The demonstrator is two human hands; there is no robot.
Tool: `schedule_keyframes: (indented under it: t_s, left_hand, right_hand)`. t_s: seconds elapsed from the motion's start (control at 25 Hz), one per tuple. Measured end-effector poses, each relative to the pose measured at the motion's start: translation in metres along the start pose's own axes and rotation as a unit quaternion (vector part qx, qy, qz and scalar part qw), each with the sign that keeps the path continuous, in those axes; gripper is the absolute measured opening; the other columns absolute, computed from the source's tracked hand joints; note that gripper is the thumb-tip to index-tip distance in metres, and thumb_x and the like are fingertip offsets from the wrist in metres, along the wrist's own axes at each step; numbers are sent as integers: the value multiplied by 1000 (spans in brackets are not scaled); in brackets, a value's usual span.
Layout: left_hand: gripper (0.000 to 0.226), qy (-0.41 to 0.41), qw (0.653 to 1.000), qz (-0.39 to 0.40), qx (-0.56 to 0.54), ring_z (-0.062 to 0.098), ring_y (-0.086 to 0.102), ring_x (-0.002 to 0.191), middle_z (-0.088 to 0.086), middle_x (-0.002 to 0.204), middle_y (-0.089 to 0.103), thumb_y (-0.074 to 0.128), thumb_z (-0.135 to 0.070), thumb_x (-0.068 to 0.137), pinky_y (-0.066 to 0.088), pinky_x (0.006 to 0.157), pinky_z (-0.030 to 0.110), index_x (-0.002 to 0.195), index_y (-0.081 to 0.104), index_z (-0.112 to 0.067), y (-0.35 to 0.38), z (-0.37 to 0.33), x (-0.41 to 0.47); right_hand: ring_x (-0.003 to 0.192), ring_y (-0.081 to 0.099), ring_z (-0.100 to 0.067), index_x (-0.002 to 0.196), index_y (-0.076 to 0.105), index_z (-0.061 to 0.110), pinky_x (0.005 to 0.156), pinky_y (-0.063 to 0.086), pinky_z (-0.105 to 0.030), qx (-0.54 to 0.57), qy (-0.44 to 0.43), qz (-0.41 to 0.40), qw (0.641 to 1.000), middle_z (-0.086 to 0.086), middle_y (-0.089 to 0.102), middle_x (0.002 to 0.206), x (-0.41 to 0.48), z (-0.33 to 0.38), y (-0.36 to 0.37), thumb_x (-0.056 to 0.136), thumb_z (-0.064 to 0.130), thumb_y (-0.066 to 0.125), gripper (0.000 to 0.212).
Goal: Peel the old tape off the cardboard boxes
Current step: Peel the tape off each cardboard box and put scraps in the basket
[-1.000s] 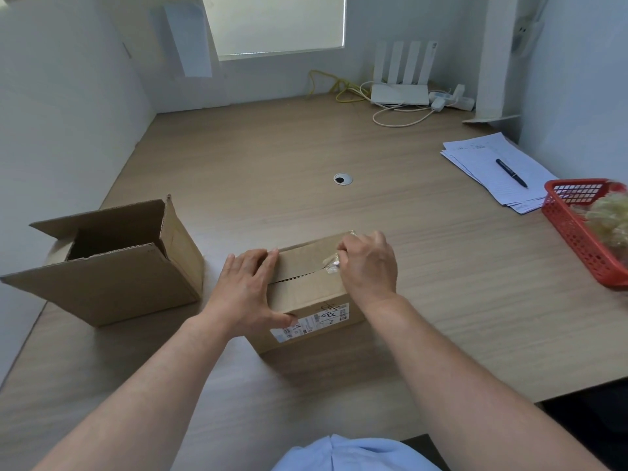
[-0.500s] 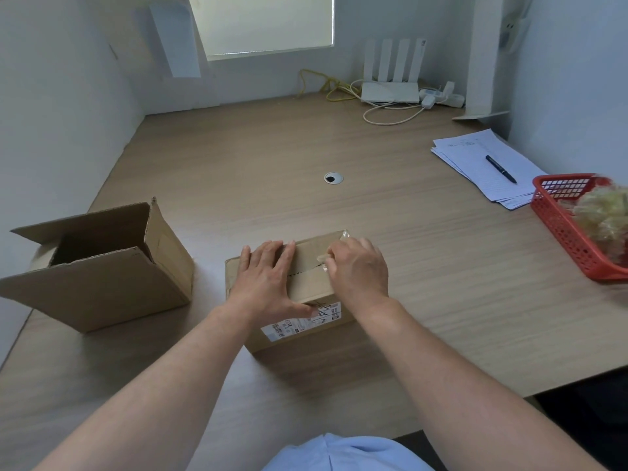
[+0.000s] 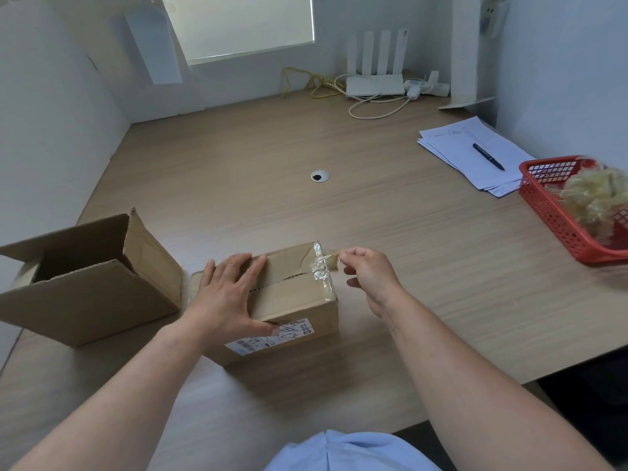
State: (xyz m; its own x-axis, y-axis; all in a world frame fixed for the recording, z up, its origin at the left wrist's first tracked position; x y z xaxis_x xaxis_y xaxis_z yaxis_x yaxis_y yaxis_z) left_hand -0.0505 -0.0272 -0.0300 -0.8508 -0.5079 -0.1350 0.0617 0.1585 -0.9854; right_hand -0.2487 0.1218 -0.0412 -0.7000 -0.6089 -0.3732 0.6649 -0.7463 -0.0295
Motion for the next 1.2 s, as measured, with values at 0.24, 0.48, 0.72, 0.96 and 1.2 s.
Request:
schedule_keyframes:
  t_s: [0.24, 0.48, 0.72, 0.96, 1.2]
  left_hand:
    - [137, -21, 1000, -1, -12, 17, -5, 145, 3, 157, 7, 42, -97, 45, -13, 116, 48, 153, -2, -25, 1, -42, 20]
    - [133, -39, 999, -8, -9, 20, 3, 143, 3, 153, 13, 48, -94, 49, -10, 117, 48, 153, 0, -25, 1, -47, 19]
    - [141, -45, 999, -17, -12, 21, 4, 143, 4, 152, 14, 27, -102, 39, -10, 117, 47, 153, 0, -25, 1, -48, 18]
    - [132, -47, 998, -26, -42, 18, 0, 142, 2, 151, 12, 31, -96, 44, -18, 115, 43, 153, 4, -27, 4, -44, 16]
    - [132, -11, 999, -32, -24, 9, -6, 138, 0, 148, 10, 32, -94, 44, -24, 113, 39, 153, 3, -27, 6, -49, -1]
  right_hand:
    - [72, 56, -21, 81, 68, 12, 67, 41, -33, -217, -13, 56, 975, -4, 63, 83, -1, 6, 1, 98, 50, 29, 57]
    - [103, 57, -25, 132, 42, 18, 77, 44, -35, -409, -226, -82, 880, -5, 52, 121, -12, 13, 19, 83, 59, 54, 66]
    - [85, 58, -30, 89, 63, 8, 63, 36, -31, -457, -348, -63, 816, -9, 62, 90, -9, 9, 14, 88, 21, 58, 13]
    - [49, 62, -11, 75, 63, 13, 57, 52, -33, -70, -69, -13, 995, -8, 67, 74, 8, 7, -6, 89, 12, 52, 17]
    - [73, 63, -26, 75, 60, 9, 67, 48, -37, -274, -106, -43, 955, -2, 58, 69, 29, 16, -26, 94, 39, 46, 38]
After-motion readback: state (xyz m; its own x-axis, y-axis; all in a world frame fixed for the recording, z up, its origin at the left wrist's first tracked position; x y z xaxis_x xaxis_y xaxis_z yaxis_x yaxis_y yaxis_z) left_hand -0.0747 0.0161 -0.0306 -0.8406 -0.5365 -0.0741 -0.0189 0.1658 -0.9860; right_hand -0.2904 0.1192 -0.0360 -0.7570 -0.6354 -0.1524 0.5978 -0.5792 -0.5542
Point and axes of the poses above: each hand's wrist, its own x-axis towards the middle knuckle, its own y-axis out of the palm, z = x × y, the point moved 1 cm from there along x, towards the middle knuckle
